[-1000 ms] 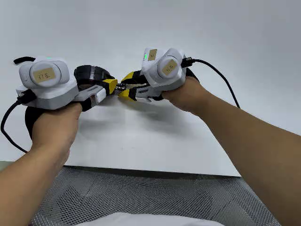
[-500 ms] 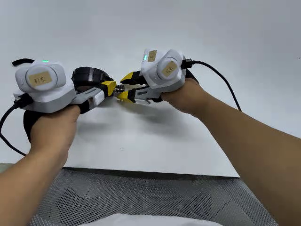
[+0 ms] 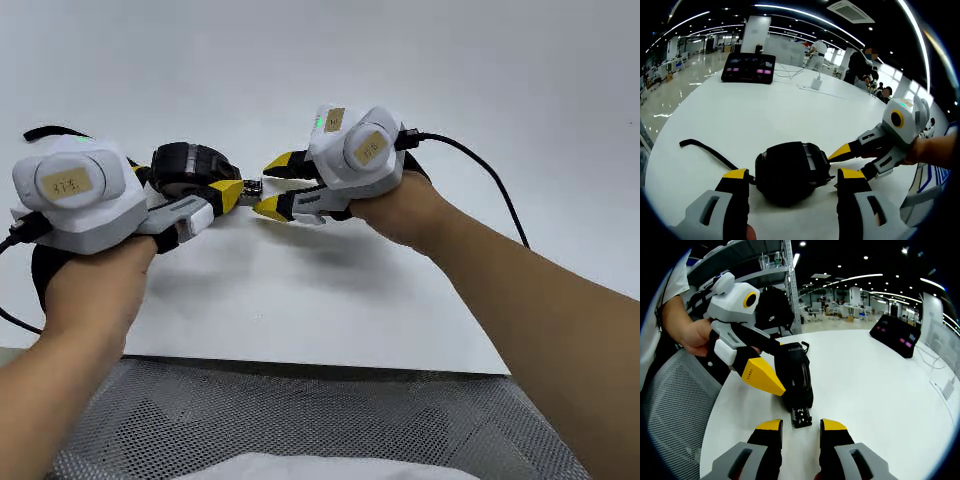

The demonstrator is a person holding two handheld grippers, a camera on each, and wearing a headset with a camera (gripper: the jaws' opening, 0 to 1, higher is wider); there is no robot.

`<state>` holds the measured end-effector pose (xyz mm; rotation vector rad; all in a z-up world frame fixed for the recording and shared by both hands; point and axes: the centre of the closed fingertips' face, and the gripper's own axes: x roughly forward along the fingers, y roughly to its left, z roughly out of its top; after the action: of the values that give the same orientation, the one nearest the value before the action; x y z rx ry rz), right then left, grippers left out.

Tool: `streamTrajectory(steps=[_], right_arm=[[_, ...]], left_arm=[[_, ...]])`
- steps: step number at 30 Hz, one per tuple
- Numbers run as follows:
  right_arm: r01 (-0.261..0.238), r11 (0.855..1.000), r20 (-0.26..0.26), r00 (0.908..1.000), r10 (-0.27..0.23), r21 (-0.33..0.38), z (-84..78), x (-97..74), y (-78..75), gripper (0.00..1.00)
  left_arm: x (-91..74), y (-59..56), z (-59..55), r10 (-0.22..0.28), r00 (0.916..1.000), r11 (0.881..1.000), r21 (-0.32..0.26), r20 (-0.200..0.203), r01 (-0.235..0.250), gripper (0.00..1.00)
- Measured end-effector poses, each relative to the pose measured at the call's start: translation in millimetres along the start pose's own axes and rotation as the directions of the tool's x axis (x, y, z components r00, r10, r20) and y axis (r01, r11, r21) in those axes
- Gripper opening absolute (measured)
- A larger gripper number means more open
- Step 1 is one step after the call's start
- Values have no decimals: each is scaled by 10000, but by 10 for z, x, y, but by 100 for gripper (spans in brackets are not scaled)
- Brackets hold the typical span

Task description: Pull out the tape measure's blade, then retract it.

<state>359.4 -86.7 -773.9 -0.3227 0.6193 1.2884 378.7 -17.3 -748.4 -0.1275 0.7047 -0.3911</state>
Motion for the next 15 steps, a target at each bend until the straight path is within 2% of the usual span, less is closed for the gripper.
streamTrajectory(steps=[8,13,15], right_arm=[[450,9976,167,9988,-459,535,-9,-248,27,36],[746,9942,176,9969,-761,773,-46,-415,54,41],[871,9916,362,9952,-909,952,-20,-475,63,43]], left_arm=[[-101,-11,40,-395,9992,9965,734,70,389,73],[-191,-11,59,-722,9972,9921,1039,188,699,75],[-216,-17,60,-867,9960,9906,1081,211,840,75]])
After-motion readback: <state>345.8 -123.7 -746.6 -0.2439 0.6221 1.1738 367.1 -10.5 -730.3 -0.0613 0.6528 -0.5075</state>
